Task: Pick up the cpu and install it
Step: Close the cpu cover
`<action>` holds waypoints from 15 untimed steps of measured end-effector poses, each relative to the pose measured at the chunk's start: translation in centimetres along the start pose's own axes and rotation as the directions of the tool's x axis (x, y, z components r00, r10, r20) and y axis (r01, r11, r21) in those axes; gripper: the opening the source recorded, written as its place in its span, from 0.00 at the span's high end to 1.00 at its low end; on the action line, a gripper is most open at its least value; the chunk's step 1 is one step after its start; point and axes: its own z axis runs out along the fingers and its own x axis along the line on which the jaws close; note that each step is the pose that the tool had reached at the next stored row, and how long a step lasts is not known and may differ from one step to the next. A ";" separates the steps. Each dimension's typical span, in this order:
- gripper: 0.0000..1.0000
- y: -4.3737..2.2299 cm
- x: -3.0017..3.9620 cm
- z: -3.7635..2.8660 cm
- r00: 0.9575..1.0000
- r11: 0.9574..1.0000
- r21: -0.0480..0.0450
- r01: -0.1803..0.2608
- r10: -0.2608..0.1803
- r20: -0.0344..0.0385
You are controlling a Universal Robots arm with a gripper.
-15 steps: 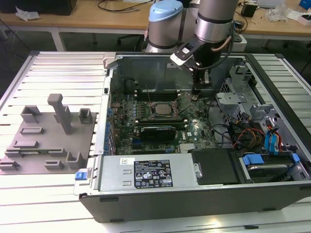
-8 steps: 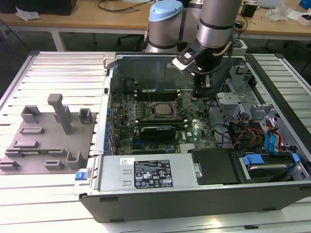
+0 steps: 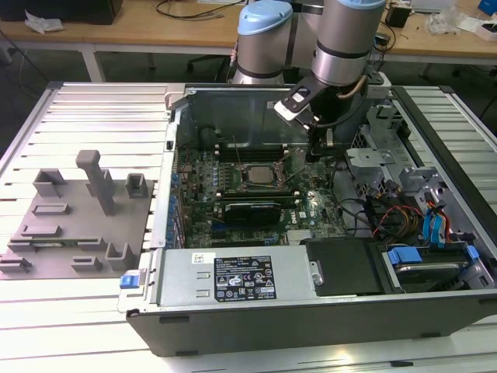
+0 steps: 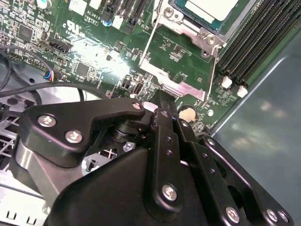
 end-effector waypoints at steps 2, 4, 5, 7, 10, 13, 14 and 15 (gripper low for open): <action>0.89 -0.07 0.00 0.01 1.000 1.000 0.000 0.000 0.000 0.000; 0.89 -0.38 0.00 0.00 1.000 1.000 0.000 0.000 0.000 0.000; 0.89 -0.55 0.00 0.00 1.000 1.000 0.000 0.000 0.000 0.000; 0.89 -0.95 0.00 0.00 1.000 1.000 -0.001 0.000 0.000 0.000; 0.89 -1.76 -0.01 -0.02 1.000 1.000 -0.003 0.000 0.000 0.000; 0.89 -2.44 -0.02 -0.03 1.000 1.000 -0.005 -0.001 0.001 0.000; 0.89 -2.65 -0.01 -0.03 1.000 1.000 -0.006 -0.001 0.001 0.000; 0.89 -3.01 0.00 -0.03 1.000 1.000 -0.006 -0.001 0.001 0.000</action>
